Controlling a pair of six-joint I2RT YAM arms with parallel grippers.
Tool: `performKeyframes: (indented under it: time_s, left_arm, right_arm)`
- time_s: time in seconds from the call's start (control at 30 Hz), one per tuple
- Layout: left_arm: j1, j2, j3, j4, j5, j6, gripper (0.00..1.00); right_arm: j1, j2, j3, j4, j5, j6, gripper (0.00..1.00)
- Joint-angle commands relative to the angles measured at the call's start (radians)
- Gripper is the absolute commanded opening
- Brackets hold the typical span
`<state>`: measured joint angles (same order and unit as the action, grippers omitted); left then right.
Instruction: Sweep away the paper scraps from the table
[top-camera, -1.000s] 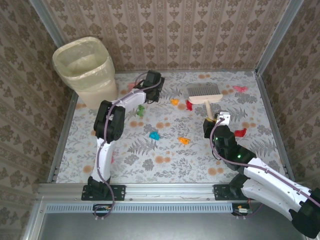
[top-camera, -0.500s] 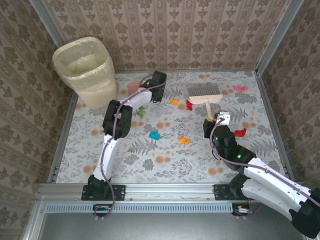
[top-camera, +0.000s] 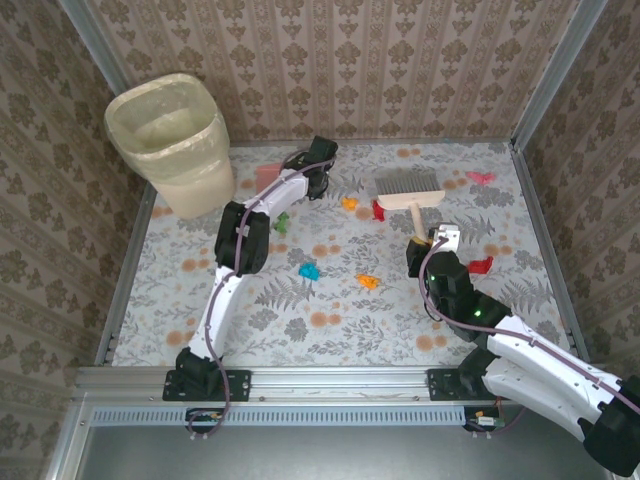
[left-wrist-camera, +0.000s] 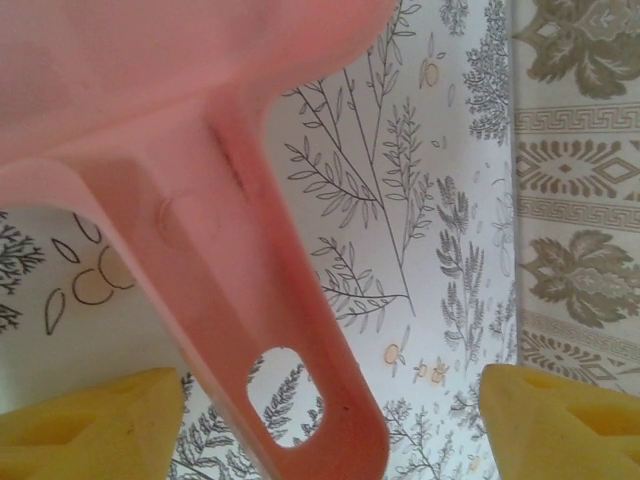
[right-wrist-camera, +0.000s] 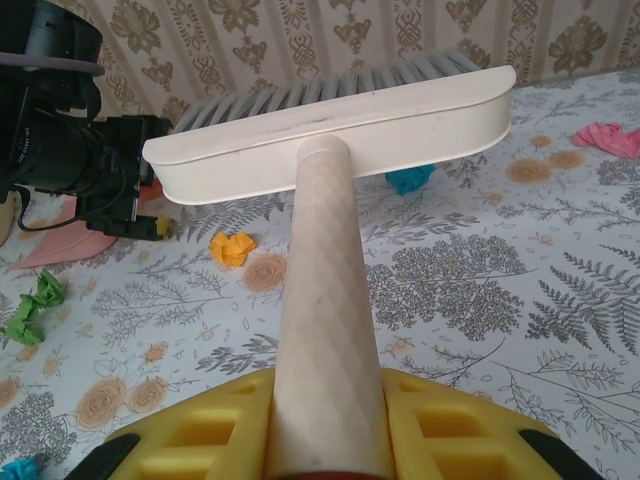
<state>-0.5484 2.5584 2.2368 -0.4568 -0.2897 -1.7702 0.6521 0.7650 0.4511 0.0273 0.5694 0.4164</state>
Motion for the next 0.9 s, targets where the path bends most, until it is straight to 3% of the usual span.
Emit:
performKeyframes:
  time_s: [0.0, 0.87]
  left_arm:
    - [0.010, 0.028, 0.050, -0.112, -0.035, -0.043, 0.72]
    - [0.019, -0.056, -0.082, -0.030, 0.028, 0.005, 0.41]
  right_arm:
    - [0.004, -0.009, -0.002, 0.048, 0.017, -0.019, 0.00]
    - [0.005, -0.026, -0.003, 0.043, 0.018, -0.020, 0.00]
